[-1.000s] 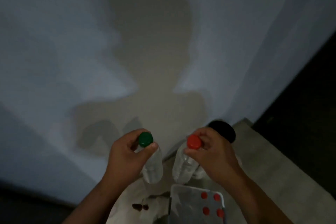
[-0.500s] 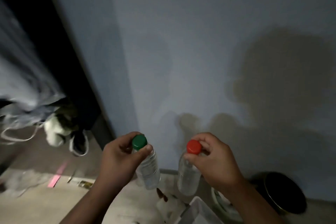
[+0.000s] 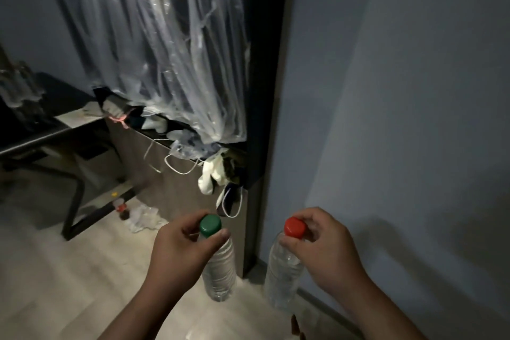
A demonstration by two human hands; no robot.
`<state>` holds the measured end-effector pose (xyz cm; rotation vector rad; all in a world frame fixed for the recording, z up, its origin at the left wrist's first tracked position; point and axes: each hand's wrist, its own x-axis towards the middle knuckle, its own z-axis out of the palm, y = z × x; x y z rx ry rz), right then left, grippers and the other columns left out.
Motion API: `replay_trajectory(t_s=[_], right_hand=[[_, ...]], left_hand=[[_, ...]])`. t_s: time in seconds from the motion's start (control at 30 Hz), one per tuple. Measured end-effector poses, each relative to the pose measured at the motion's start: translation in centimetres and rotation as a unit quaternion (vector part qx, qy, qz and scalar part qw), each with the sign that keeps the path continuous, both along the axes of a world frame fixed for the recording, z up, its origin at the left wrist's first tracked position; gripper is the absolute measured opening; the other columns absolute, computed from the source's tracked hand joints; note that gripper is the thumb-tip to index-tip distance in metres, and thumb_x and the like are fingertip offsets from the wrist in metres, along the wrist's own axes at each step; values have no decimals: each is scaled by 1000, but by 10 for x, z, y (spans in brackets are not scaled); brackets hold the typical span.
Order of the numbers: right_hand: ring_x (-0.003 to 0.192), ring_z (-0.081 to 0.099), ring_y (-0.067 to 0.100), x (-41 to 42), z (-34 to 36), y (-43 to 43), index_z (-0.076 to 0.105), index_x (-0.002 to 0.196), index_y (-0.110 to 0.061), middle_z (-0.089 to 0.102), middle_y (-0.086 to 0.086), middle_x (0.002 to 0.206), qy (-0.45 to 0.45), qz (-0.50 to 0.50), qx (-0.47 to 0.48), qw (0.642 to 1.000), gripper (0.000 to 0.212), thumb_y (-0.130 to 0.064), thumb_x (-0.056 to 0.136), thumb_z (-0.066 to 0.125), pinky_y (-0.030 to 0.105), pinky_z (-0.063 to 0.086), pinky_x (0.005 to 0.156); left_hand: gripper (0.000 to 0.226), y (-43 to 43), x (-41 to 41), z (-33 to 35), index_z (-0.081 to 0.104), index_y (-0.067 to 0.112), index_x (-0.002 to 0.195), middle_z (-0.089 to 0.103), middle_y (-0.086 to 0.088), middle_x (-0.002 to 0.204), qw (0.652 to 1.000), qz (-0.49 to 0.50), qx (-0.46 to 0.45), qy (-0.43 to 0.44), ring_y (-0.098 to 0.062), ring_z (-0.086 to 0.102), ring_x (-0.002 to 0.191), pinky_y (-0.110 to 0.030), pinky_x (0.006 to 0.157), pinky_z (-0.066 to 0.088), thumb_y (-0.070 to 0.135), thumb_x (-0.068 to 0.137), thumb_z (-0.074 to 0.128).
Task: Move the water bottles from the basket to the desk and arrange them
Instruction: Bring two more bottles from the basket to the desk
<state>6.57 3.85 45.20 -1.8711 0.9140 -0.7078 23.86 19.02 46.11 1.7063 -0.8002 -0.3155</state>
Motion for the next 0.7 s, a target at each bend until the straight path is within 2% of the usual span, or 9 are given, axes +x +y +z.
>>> replay_trajectory(t_s=[0.07,0.23,0.33,0.5,0.6,0.7], right_hand=[[84,67,-1,30,-1,12,65,85,-35,71,-21,88,-5,14,1,1000,37,-17,63,89,22,53,78],[82,69,2,109,-3,45,65,88,-43,72,-18,88,-14,38,-2,999,47,-10,63,88,23,54,77],[81,69,1,155,-4,64,67,83,-33,72,-17,85,-14,52,5,999,39,-8,62,88,22,53,76],[85,70,8,236,-4,98,68,88,-27,74,-6,87,-29,80,22,996,40,-5,62,88,29,55,80],[83,70,5,280,-2,116,67,89,-25,74,-9,86,-39,107,22,993,40,-4,63,88,21,55,76],[79,68,-2,322,0,130,65,90,-24,72,-21,84,-40,148,20,988,40,-1,65,86,11,51,71]], left_hand=[[21,20,27,-2,71,36,79,71,8,73,1000,19,3,6,-9,66,70,-35,69,53,27,63,81],[19,66,96,-3,71,31,78,71,2,74,998,56,-8,14,-15,66,72,-32,67,53,29,60,75],[20,92,135,-1,71,33,78,71,4,75,997,67,-17,20,-12,66,70,-30,68,53,25,61,78],[30,138,201,-4,70,33,78,70,7,73,995,99,-1,-3,-11,65,72,-26,67,52,7,70,82],[35,162,233,-5,71,39,76,71,12,75,992,125,2,1,-5,65,71,-16,65,51,6,70,82],[28,181,264,-10,71,41,78,71,14,76,986,163,-8,19,-5,66,72,-15,66,51,23,62,84]])
